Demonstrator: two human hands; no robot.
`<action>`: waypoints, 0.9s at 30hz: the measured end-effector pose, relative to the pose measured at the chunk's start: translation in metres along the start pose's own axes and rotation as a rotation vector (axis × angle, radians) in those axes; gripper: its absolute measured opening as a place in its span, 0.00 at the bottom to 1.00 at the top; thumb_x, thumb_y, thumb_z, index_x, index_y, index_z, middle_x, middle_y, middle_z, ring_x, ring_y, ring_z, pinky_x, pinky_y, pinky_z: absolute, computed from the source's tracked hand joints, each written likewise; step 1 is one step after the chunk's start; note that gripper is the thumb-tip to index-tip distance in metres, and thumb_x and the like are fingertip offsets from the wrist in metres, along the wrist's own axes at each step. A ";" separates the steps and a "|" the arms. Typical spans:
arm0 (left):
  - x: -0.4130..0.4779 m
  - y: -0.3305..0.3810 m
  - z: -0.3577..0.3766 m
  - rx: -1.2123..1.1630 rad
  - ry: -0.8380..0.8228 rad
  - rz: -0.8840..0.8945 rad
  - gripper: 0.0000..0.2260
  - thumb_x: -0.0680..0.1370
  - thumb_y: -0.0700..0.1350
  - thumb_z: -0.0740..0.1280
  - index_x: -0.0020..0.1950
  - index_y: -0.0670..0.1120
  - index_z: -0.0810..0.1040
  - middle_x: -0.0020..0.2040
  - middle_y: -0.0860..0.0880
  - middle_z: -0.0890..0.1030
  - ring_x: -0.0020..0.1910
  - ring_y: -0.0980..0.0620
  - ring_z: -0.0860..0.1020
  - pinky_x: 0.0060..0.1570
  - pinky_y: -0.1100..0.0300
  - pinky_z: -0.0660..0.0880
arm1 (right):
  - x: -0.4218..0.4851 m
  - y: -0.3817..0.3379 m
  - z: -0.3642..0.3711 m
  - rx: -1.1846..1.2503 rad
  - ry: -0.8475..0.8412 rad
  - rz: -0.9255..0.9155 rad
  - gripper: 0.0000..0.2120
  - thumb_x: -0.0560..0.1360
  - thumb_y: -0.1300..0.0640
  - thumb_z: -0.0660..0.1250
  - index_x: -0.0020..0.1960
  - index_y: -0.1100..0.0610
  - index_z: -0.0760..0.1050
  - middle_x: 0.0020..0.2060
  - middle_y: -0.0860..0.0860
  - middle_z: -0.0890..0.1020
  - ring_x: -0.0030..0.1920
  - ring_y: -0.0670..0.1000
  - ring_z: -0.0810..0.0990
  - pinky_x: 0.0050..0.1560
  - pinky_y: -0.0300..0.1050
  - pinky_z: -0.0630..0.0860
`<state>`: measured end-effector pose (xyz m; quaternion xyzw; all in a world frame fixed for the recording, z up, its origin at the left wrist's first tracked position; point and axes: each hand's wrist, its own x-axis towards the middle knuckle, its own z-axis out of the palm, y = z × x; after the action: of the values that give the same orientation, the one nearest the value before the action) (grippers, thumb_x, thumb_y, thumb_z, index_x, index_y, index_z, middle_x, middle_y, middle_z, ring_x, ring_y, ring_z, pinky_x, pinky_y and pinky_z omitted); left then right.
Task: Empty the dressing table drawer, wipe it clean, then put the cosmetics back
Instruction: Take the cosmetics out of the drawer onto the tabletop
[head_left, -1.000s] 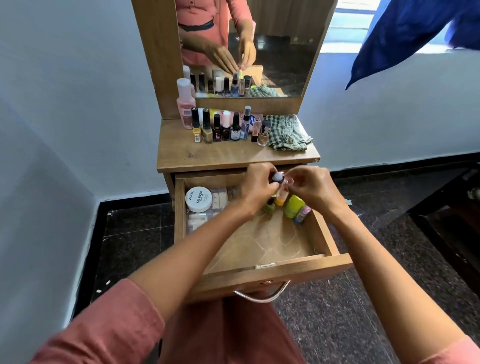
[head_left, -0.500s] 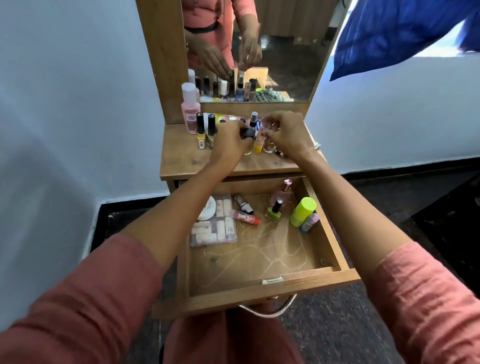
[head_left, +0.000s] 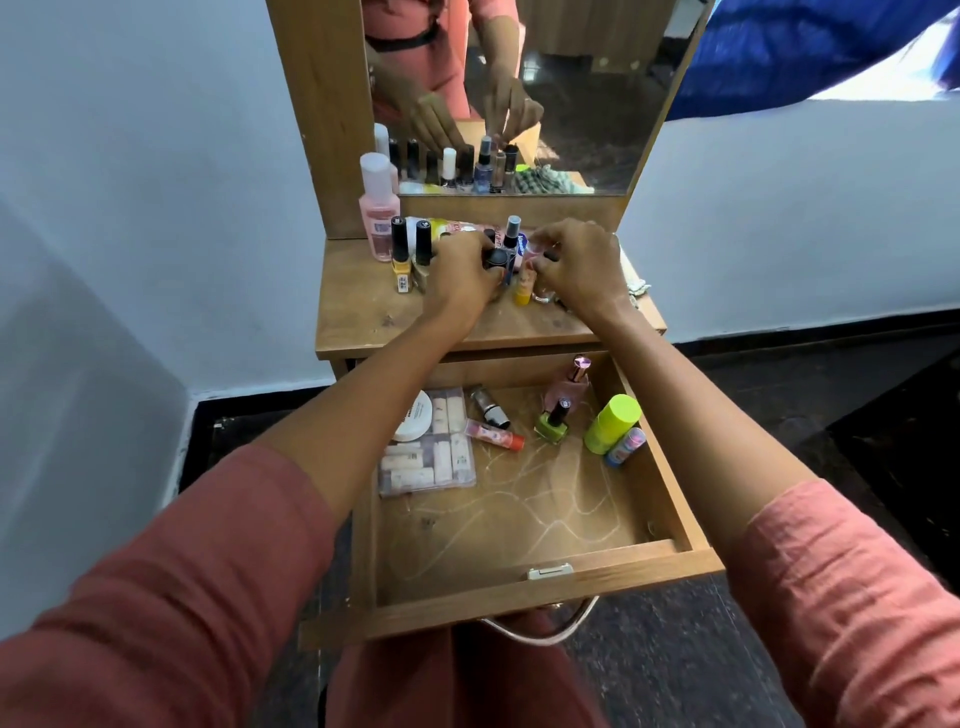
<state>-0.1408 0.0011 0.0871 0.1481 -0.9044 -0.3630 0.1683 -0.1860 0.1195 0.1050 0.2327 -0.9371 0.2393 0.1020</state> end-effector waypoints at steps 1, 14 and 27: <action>0.000 0.000 0.001 -0.009 -0.004 -0.009 0.11 0.75 0.40 0.66 0.57 0.41 0.78 0.54 0.41 0.81 0.52 0.44 0.79 0.51 0.55 0.75 | 0.000 0.001 0.001 -0.025 0.008 -0.007 0.13 0.74 0.58 0.66 0.57 0.58 0.78 0.54 0.55 0.81 0.57 0.57 0.77 0.60 0.55 0.71; -0.004 0.004 0.004 -0.081 0.026 -0.041 0.11 0.73 0.40 0.70 0.54 0.38 0.78 0.50 0.41 0.81 0.49 0.45 0.79 0.52 0.51 0.77 | -0.008 0.010 0.000 -0.049 0.003 -0.030 0.19 0.73 0.59 0.67 0.63 0.57 0.73 0.57 0.57 0.77 0.58 0.57 0.73 0.59 0.51 0.70; -0.054 0.010 0.012 -0.215 0.126 0.143 0.07 0.75 0.34 0.65 0.52 0.39 0.77 0.46 0.45 0.79 0.42 0.56 0.74 0.39 0.76 0.72 | -0.067 0.031 -0.021 0.227 0.055 0.010 0.07 0.71 0.68 0.68 0.48 0.65 0.80 0.46 0.60 0.82 0.43 0.48 0.75 0.43 0.28 0.66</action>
<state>-0.0984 0.0360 0.0756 0.0871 -0.8562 -0.4347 0.2653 -0.1411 0.1801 0.0902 0.2311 -0.9021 0.3506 0.0996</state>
